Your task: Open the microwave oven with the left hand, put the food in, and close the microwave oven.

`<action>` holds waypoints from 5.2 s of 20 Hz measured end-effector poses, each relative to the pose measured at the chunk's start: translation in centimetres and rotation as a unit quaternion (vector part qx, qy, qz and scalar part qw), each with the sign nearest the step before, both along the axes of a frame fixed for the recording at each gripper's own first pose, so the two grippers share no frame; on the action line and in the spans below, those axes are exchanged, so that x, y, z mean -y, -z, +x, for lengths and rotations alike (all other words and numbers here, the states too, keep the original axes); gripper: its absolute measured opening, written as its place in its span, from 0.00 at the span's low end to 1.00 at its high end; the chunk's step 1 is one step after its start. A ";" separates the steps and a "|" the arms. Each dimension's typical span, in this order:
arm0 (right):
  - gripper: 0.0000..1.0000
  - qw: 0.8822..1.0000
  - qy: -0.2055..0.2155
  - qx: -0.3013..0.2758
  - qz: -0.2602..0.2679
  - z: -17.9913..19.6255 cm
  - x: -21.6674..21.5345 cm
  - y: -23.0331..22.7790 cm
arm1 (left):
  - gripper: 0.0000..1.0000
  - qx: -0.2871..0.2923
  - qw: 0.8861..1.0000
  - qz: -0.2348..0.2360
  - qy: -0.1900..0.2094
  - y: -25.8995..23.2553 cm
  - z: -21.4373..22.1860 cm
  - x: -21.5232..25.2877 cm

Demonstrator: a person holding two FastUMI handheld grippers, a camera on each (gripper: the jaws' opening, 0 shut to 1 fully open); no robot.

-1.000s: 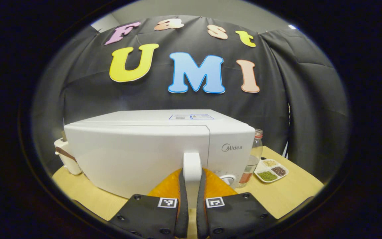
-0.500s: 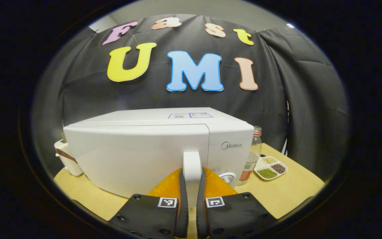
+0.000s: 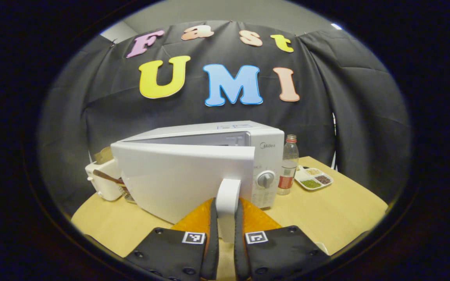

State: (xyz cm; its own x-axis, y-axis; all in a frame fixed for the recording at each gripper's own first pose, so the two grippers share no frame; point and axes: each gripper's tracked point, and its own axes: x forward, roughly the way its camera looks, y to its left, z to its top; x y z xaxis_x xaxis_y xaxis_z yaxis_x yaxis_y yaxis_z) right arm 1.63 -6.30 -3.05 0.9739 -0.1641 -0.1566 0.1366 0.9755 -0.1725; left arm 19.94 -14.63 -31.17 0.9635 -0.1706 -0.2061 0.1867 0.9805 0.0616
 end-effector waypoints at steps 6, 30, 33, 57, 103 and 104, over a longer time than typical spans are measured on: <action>0.96 1.000 -0.022 0.010 0.000 -1.4 -1.0 -0.3 | 0.95 0.015 1.000 0.004 -0.020 -1.1 0.7 -2.4; 0.96 0.991 -0.132 -0.013 0.024 -3.8 -12.4 1.3 | 1.00 -0.026 0.994 0.001 -0.107 0.8 -14.4 -20.7; 0.95 0.988 -0.153 -0.019 0.021 -4.0 -14.9 1.9 | 1.00 -0.024 0.991 0.008 -0.130 0.9 -16.0 -24.6; 0.96 0.973 -0.216 -0.078 0.018 -5.5 -14.7 8.4 | 0.99 0.011 0.975 0.031 -0.219 -5.2 -23.5 -31.9; 0.96 0.908 -0.244 -0.341 -0.007 3.3 -21.2 41.9 | 0.96 0.055 0.997 -0.004 -0.054 -22.7 -20.2 -17.5; 0.96 0.907 -0.242 -0.344 -0.006 3.3 -21.0 42.0 | 0.96 0.055 0.997 -0.003 -0.052 -22.6 -20.0 -17.4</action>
State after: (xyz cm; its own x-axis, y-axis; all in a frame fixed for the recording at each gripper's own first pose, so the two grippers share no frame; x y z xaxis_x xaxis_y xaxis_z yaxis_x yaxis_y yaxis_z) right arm 4.91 14.72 -45.00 0.6043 0.2509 -0.7562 -0.4507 0.8903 -0.0648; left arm -0.07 2.81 -8.54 0.9928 -0.0686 -0.0979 0.0757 0.9946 0.0707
